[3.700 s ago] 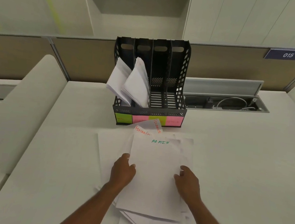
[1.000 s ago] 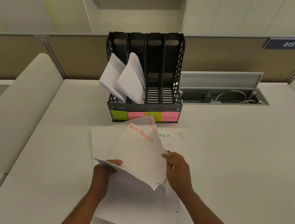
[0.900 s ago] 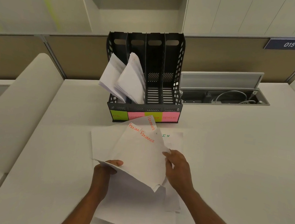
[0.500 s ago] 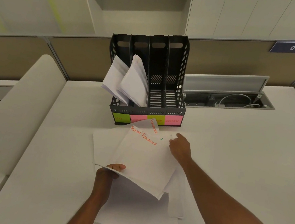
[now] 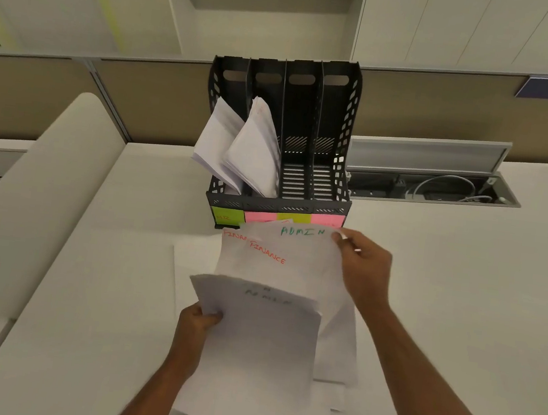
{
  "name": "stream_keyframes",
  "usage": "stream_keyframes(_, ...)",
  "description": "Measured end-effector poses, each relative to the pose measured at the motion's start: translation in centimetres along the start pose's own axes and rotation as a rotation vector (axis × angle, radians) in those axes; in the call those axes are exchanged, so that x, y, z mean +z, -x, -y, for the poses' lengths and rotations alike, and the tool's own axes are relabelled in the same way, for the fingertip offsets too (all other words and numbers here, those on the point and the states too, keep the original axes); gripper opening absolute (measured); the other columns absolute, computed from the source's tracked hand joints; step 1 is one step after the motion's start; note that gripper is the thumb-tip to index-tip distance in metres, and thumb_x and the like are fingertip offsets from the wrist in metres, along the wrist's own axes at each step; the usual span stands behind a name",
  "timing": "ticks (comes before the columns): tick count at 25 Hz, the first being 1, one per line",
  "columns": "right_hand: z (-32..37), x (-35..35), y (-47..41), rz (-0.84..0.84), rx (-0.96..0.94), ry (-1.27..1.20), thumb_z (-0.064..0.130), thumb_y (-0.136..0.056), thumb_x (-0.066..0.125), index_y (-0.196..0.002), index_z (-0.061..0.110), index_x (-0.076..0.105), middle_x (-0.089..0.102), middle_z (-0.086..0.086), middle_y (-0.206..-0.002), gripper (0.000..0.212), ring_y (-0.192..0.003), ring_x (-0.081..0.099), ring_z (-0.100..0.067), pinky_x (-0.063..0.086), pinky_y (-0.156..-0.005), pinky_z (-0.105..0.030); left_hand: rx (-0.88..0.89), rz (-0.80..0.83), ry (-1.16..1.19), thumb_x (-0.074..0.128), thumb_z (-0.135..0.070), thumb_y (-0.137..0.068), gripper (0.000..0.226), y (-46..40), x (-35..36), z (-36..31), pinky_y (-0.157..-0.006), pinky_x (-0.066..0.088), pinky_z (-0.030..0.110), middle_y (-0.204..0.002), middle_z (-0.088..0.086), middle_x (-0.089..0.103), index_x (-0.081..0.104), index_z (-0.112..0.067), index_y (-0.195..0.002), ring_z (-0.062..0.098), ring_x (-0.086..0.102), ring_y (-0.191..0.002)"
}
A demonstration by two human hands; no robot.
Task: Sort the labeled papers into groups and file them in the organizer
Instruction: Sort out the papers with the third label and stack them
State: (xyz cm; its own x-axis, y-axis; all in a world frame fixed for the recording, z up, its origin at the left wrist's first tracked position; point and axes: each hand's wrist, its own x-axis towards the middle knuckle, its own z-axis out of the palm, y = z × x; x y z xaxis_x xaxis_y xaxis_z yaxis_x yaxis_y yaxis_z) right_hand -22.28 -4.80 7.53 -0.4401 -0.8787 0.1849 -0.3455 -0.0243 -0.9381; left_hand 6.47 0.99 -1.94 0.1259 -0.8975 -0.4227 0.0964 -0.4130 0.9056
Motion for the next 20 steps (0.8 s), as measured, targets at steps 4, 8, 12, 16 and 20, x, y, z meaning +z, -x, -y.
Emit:
stream_keyframes(4,6.1,-4.8,-0.8,-0.162,-0.154,-0.02,0.017,-0.089,0.072,-0.086,0.027,0.073,0.064,0.018,-0.062,0.011,-0.056,0.049,0.005,0.039,-0.056,-0.009,0.083,-0.06,-0.184,0.063,-0.017,-0.097,0.014,-0.2,0.4,0.2,-0.086,0.059,0.045,-0.099,0.001,0.079,0.074,-0.019,-0.105,0.022,0.074,-0.093)
stream_keyframes(8,12.6,-9.3,-1.9,-0.24,-0.281,0.02,0.032,-0.087,0.073,-0.075,0.017,0.069,0.054,0.011,-0.061,0.02,-0.051,0.039,0.002,0.034,-0.049,-0.014,0.061,-0.076,-0.211,0.065,-0.019,-0.095,0.012,0.1,0.7,0.3,-0.082,0.061,0.049,-0.093,0.0,0.08,0.076,-0.022,-0.099,0.026,0.075,-0.088)
stream_keyframes(12,13.2,-10.6,-3.2,-0.086,-0.185,-0.057,0.031,-0.086,0.073,-0.071,0.012,0.071,0.059,0.011,-0.05,0.025,-0.043,0.043,0.001,0.039,-0.043,-0.013,0.13,-0.087,-0.268,0.067,-0.011,-0.091,0.03,0.2,1.0,-0.3,-0.068,0.058,0.025,-0.097,-0.008,0.076,0.062,-0.031,-0.113,0.009,0.073,-0.081)
stream_keyframes(16,5.8,-6.7,-3.0,0.13,0.121,0.009,0.018,-0.088,0.071,-0.069,0.0,0.068,0.056,-0.004,-0.056,0.027,-0.054,0.045,-0.013,0.038,-0.056,-0.027,0.125,-0.061,-0.198,0.062,-0.007,-0.095,0.034,0.3,1.4,-0.4,-0.073,0.058,0.027,-0.097,-0.008,0.077,0.062,-0.036,-0.114,0.011,0.075,-0.085)
stream_keyframes(20,-1.5,-1.7,1.0,0.271,0.282,0.253,0.021,-0.088,0.071,-0.064,0.002,0.063,0.053,-0.004,-0.057,0.032,-0.06,0.046,-0.017,0.033,-0.056,-0.03,0.027,-0.032,-0.08,0.049,-0.02,-0.104,0.027,0.2,1.1,0.3,-0.097,0.053,0.042,-0.104,-0.004,0.077,0.074,-0.031,-0.101,0.025,0.07,-0.105)
